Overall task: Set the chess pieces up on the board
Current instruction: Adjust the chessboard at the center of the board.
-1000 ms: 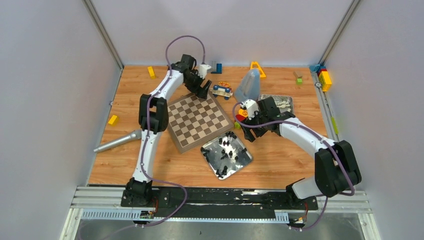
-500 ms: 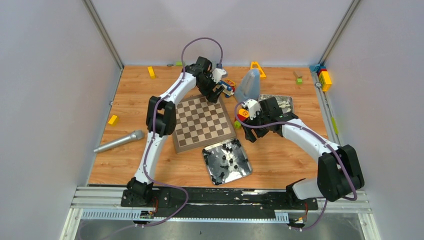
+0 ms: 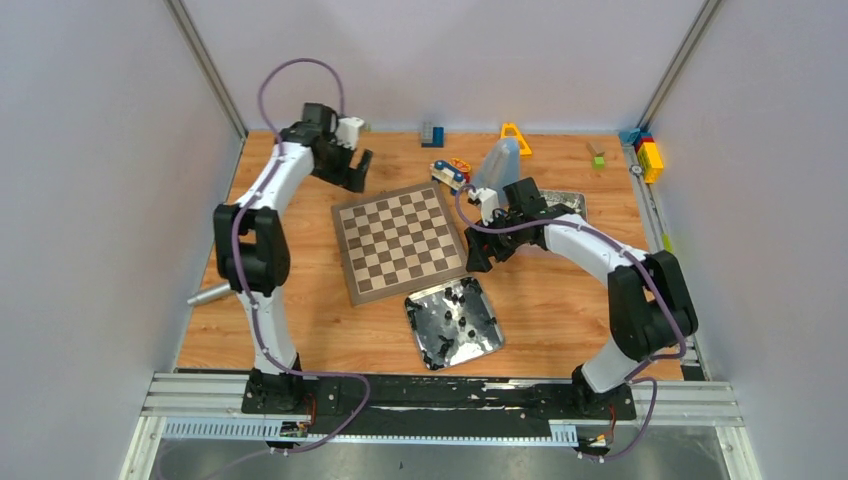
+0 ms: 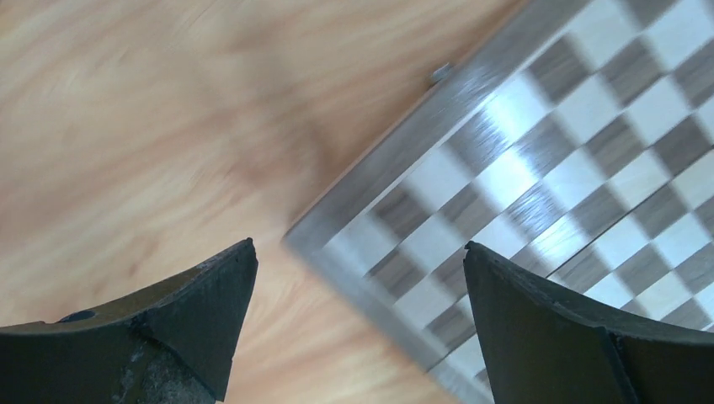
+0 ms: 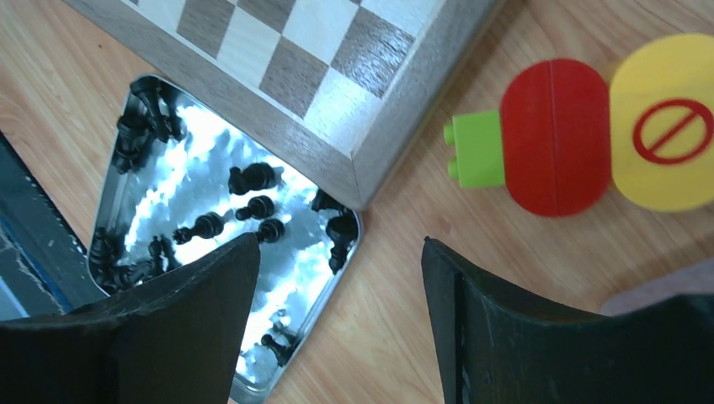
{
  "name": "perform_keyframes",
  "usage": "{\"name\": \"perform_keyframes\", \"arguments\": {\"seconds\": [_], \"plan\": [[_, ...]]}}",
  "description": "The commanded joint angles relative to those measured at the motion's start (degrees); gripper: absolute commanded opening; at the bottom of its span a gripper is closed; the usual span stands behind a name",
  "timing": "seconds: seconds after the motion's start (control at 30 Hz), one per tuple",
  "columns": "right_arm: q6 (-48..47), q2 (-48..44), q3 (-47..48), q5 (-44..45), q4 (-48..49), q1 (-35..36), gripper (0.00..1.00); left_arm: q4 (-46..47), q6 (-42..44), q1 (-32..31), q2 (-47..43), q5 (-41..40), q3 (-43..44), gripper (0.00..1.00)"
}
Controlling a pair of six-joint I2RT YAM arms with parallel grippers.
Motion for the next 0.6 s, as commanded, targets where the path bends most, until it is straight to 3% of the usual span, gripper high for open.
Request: {"name": "perform_keyframes", "arguments": {"seconds": [0.0,0.3,0.57], "plan": [[3.6,4.9,4.3,-7.1,2.2,0.1,0.72,0.0,-5.2,4.9,-8.3,-0.9,-9.3,1.0],[4.3,13.1,8.5,-8.1,3.9,0.1,0.7,1.3,-8.1,6.7,-10.1,0.8,-20.3,1.0],[9.1,16.9,12.5,-6.9,6.3,-3.2,0.71,2.2,-10.5,7.3,-6.1,7.4,-21.5,1.0]]}}
